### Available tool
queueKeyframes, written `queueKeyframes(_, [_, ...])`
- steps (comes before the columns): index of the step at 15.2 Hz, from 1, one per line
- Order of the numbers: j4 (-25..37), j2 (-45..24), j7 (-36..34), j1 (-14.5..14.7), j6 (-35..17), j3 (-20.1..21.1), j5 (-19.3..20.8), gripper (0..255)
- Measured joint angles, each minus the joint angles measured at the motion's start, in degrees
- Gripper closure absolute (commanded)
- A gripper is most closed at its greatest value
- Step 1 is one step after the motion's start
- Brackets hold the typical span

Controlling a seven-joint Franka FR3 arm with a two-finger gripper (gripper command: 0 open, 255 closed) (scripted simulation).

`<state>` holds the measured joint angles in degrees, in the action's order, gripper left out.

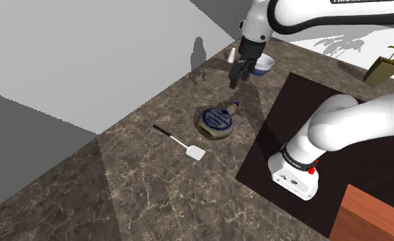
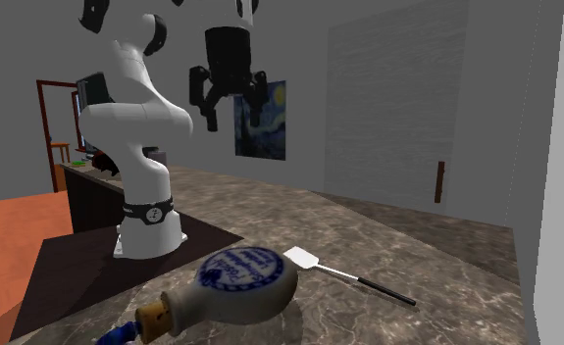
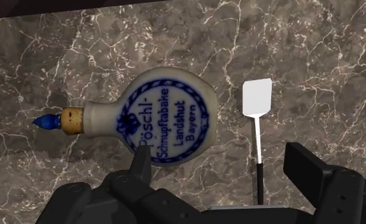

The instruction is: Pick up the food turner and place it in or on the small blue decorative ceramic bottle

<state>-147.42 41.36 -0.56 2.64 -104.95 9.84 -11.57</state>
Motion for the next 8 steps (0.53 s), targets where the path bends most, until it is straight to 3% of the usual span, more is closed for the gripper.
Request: queueKeyframes(8, [-2.88, -12.37, -4.27, 1.97, -17.57, 7.99, -2.28, 0])
